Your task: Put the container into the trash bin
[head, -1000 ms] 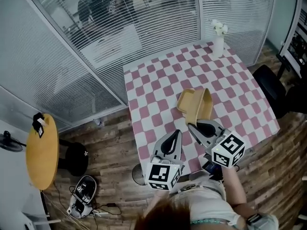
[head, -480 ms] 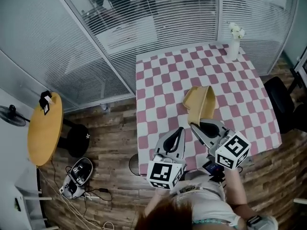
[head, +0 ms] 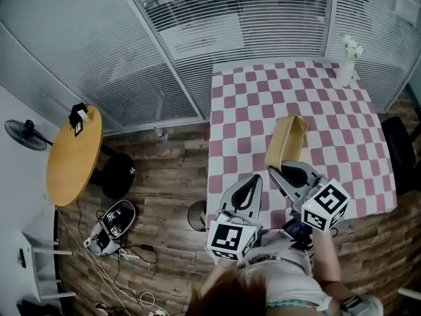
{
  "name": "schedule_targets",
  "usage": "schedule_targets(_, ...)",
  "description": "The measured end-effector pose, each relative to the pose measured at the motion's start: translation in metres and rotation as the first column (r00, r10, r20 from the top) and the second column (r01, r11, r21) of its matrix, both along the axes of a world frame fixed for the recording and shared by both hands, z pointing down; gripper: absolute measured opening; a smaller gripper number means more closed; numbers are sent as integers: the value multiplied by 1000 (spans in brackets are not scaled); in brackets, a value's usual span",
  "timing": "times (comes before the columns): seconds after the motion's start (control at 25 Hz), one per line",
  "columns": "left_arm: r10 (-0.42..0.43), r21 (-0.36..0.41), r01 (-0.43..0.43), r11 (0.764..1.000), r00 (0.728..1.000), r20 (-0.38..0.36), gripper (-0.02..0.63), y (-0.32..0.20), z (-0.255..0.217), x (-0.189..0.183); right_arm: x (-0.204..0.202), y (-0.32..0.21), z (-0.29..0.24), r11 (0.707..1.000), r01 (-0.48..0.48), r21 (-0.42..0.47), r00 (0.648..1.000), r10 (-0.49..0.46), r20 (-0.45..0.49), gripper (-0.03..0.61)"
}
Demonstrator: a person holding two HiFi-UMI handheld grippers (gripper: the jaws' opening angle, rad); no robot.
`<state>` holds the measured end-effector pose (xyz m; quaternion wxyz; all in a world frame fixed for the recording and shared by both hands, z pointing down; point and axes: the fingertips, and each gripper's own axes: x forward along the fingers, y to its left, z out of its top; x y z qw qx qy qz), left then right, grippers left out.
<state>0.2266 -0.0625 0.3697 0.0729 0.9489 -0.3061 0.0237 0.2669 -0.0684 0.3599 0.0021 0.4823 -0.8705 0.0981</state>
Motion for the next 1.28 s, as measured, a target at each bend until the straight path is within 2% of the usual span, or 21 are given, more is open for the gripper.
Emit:
schedule_targets(0.32,-78,-5,79,997,997,22,9,-26,4,-118,-107,-30,7,998,60,-17,998,-60,-6,6)
schedule_targets(0.56,-180,0,180,984,983,22,9,-38,6,-216,-218,-47,15,982,187,-20,982,-188,-20,6)
schedule_targets(0.72,-275,-8,276,961,961,18,9,-40,12,-280,-284,-52,21,958,285,-31,958,-286,-10,6)
schedule_targets(0.96,-408,-20,408,913,913,24,9,-40,24,-363,-366,-55,30,908,418,-35,908,-418,6,6)
schedule_targets(1.12,-457,-35,458,888,889,32,9,-40,32,-394,-400,-55,34,878,477,-37,879,-476,17,6)
schedule_targets(1.28,-488,-39,488,872,873,17,9,-39,36,-408,-417,-54,40,853,519,-55,855,-518,29,7)
